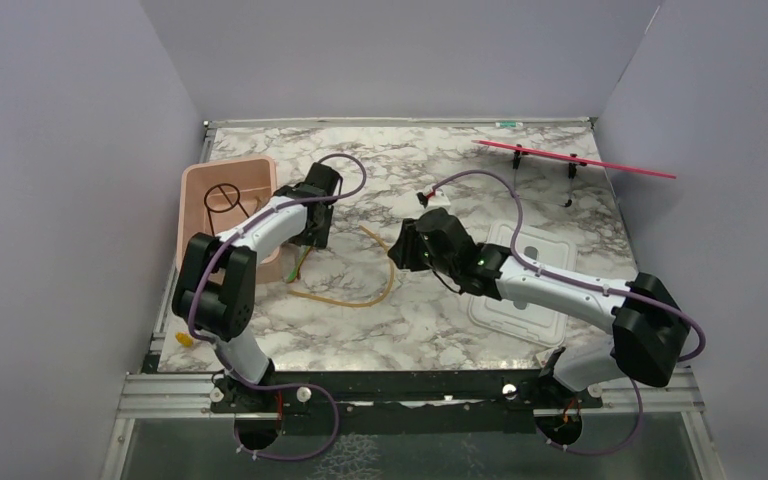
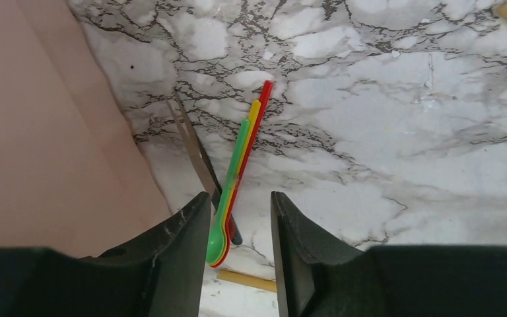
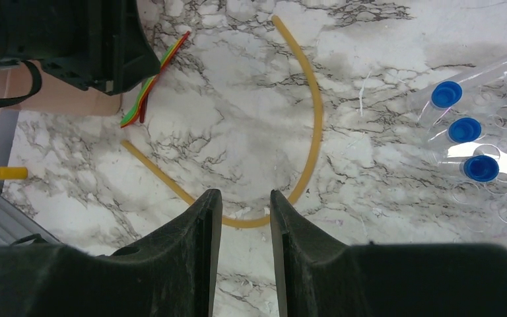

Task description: Organize the chemistry lab equipment

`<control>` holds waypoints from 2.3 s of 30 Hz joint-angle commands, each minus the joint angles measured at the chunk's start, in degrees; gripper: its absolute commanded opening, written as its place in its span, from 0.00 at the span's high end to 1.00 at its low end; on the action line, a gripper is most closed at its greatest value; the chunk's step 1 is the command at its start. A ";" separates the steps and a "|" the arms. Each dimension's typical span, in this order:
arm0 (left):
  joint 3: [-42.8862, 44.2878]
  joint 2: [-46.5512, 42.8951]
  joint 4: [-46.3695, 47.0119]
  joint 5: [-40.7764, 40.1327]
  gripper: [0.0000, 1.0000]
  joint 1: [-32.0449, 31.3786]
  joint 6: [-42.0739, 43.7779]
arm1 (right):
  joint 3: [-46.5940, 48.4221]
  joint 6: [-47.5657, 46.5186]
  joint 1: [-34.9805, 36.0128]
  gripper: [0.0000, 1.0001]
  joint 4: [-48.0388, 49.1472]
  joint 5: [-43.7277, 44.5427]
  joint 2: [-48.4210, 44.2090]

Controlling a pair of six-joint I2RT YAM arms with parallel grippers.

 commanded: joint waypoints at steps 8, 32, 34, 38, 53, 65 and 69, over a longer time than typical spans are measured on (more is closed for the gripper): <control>1.73 7.09 -0.78 0.61 0.63 1.06 3.07 | -0.87 -1.10 0.11 0.63 1.46 1.58 -2.06; 2.16 -3.55 2.22 12.42 0.98 3.30 3.83 | -1.37 -1.30 -0.24 0.65 1.12 3.89 -4.88; 2.13 -7.72 3.46 12.30 0.98 3.29 3.71 | -1.43 -1.29 -0.32 0.65 1.11 4.13 -5.13; 1.57 -15.24 5.50 9.50 0.98 3.26 3.13 | -1.40 -0.96 -0.33 0.65 0.99 4.25 -5.45; -1.10 -28.98 6.12 -1.43 0.97 16.09 -0.71 | -1.50 -0.59 -0.33 0.65 0.76 4.01 -6.90; -0.65 -12.99 9.12 9.21 0.98 20.27 -1.26 | -4.33 0.86 -0.33 0.66 5.24 2.57 -6.53; -1.92 -10.69 10.52 8.82 0.98 21.90 -2.15 | -3.82 0.48 -0.33 0.66 6.26 1.73 -5.37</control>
